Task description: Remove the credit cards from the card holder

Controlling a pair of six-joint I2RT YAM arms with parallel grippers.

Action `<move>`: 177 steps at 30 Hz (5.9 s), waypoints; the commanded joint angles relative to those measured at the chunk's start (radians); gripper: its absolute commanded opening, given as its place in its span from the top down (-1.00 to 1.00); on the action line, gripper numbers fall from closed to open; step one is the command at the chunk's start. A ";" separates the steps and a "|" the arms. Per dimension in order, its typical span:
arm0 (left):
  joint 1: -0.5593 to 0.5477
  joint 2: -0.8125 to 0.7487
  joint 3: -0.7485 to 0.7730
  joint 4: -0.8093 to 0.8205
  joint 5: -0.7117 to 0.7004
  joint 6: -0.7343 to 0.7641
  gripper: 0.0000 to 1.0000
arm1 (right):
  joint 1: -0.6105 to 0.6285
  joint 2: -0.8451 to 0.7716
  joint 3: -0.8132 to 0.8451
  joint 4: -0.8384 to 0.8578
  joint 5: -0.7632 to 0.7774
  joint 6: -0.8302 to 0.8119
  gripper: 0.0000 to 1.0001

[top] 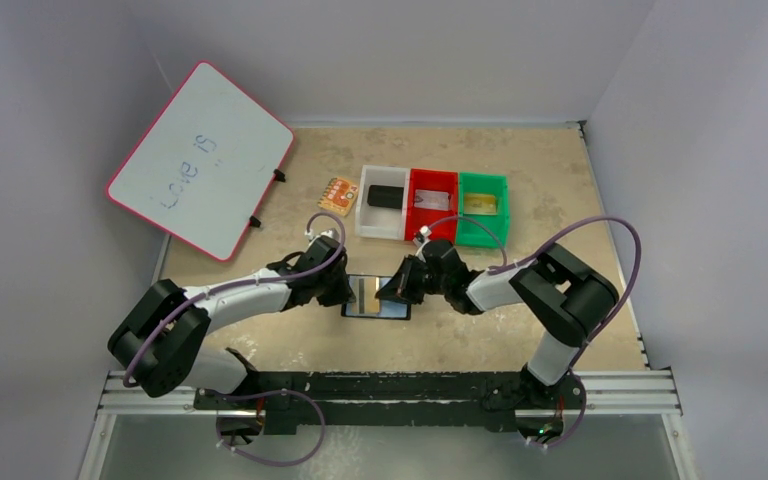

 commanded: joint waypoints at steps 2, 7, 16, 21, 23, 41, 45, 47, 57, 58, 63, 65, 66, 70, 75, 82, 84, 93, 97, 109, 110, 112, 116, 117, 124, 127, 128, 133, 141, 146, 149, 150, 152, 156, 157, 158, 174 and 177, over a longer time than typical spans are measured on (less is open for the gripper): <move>-0.001 0.010 0.010 -0.088 -0.084 0.022 0.77 | -0.019 -0.020 -0.039 0.084 -0.093 -0.024 1.00; 0.000 0.012 0.012 -0.097 -0.087 0.026 0.78 | -0.032 -0.014 -0.049 0.064 -0.085 -0.021 1.00; -0.002 -0.021 0.024 -0.076 -0.056 0.030 0.66 | -0.035 -0.037 -0.017 -0.044 -0.031 -0.047 0.94; -0.006 -0.092 0.072 -0.071 -0.038 0.023 0.43 | -0.035 0.003 -0.002 -0.014 -0.023 -0.025 0.95; -0.006 -0.113 0.093 -0.062 -0.028 0.018 0.39 | -0.035 0.002 -0.008 -0.014 -0.019 -0.019 0.94; -0.041 0.075 0.086 -0.004 0.065 0.012 0.44 | -0.035 -0.010 -0.028 -0.039 0.001 -0.004 0.93; -0.043 0.078 0.082 -0.038 0.025 0.022 0.46 | -0.035 -0.013 -0.027 -0.043 0.000 -0.001 0.92; -0.044 0.088 0.083 -0.053 0.016 0.030 0.49 | -0.035 -0.014 -0.027 -0.045 0.000 -0.001 0.90; -0.057 0.107 0.075 -0.096 -0.058 0.046 0.57 | -0.035 -0.035 -0.040 -0.066 0.018 0.003 0.92; -0.058 0.109 0.075 -0.099 -0.062 0.047 0.57 | -0.035 -0.038 -0.043 -0.068 0.021 0.006 0.92; -0.060 0.116 0.076 -0.102 -0.073 0.046 0.59 | -0.035 -0.059 -0.063 -0.074 0.046 0.021 0.91; -0.061 0.118 0.078 -0.100 -0.074 0.047 0.60 | -0.035 -0.063 -0.062 -0.082 0.050 0.022 0.92; -0.061 0.119 0.079 -0.099 -0.073 0.047 0.60 | -0.035 -0.063 -0.062 -0.083 0.051 0.021 0.92; -0.063 0.130 0.081 -0.098 -0.073 0.048 0.62 | -0.036 -0.065 -0.062 -0.088 0.054 0.022 0.91; -0.065 0.133 0.081 -0.097 -0.073 0.050 0.63 | -0.037 -0.075 -0.067 -0.099 0.062 0.023 0.88; -0.070 0.135 0.081 -0.088 -0.063 0.054 0.66 | -0.037 -0.080 -0.082 -0.019 0.040 0.030 0.69; -0.073 0.137 0.084 -0.087 -0.058 0.057 0.67 | -0.037 -0.052 -0.079 0.023 0.020 0.034 0.68; -0.077 0.139 0.089 -0.098 -0.063 0.061 0.70 | -0.036 -0.031 -0.095 0.088 0.017 0.061 0.71; -0.078 0.135 0.090 -0.106 -0.075 0.061 0.71 | -0.037 -0.062 -0.121 0.082 0.038 0.066 0.90; -0.078 0.093 0.112 -0.084 -0.058 0.056 0.52 | -0.043 -0.105 -0.135 0.005 0.071 0.055 1.00; -0.079 0.084 0.117 -0.083 -0.057 0.054 0.48 | -0.043 -0.101 -0.132 0.004 0.069 0.054 1.00; -0.078 0.063 0.126 -0.084 -0.060 0.051 0.41 | -0.044 -0.097 -0.131 -0.002 0.070 0.055 1.00; -0.078 0.042 0.139 -0.096 -0.066 0.051 0.33 | -0.044 -0.106 -0.134 -0.008 0.075 0.057 1.00; -0.078 0.042 0.141 -0.099 -0.065 0.054 0.33 | -0.044 -0.110 -0.134 -0.011 0.076 0.058 1.00; -0.079 0.036 0.140 -0.086 -0.049 0.055 0.31 | -0.044 -0.137 -0.139 0.013 0.064 0.048 1.00; -0.078 0.028 0.140 -0.053 -0.014 0.053 0.30 | -0.044 -0.133 -0.141 0.032 0.053 0.048 1.00; -0.078 0.026 0.140 -0.045 -0.004 0.053 0.30 | -0.044 -0.130 -0.142 0.040 0.051 0.049 1.00; -0.078 0.015 0.144 -0.019 0.020 0.055 0.30 | -0.044 -0.110 -0.154 0.080 0.035 0.057 1.00; -0.078 0.080 0.135 0.033 0.077 0.061 0.40 | -0.045 -0.088 -0.147 0.087 0.028 0.058 1.00; -0.080 0.109 0.109 0.047 0.073 0.042 0.47 | -0.045 -0.087 -0.124 0.023 0.045 0.045 0.94; -0.081 0.129 0.105 0.020 0.054 0.047 0.52 | -0.045 -0.081 -0.121 0.034 0.037 0.047 0.91; -0.081 0.135 0.104 0.017 0.055 0.051 0.53 | -0.044 -0.079 -0.120 0.038 0.036 0.047 0.88; -0.083 0.139 0.097 0.016 0.058 0.052 0.56 | -0.044 -0.077 -0.118 0.051 0.033 0.048 0.82; -0.085 0.137 0.088 0.011 0.053 0.054 0.59 | -0.045 -0.074 -0.121 0.083 0.029 0.066 0.70; -0.085 0.136 0.087 0.010 0.050 0.055 0.59 | -0.045 -0.072 -0.121 0.091 0.027 0.069 0.68; -0.085 0.133 0.086 0.008 0.048 0.052 0.60 | -0.045 -0.070 -0.120 0.100 0.024 0.070 0.66; -0.086 0.080 0.086 -0.007 -0.003 0.038 0.62 | -0.046 -0.132 -0.148 0.068 0.053 0.053 1.00; -0.087 0.042 0.086 0.000 -0.023 0.029 0.59 | -0.046 -0.171 -0.156 0.018 0.071 0.039 1.00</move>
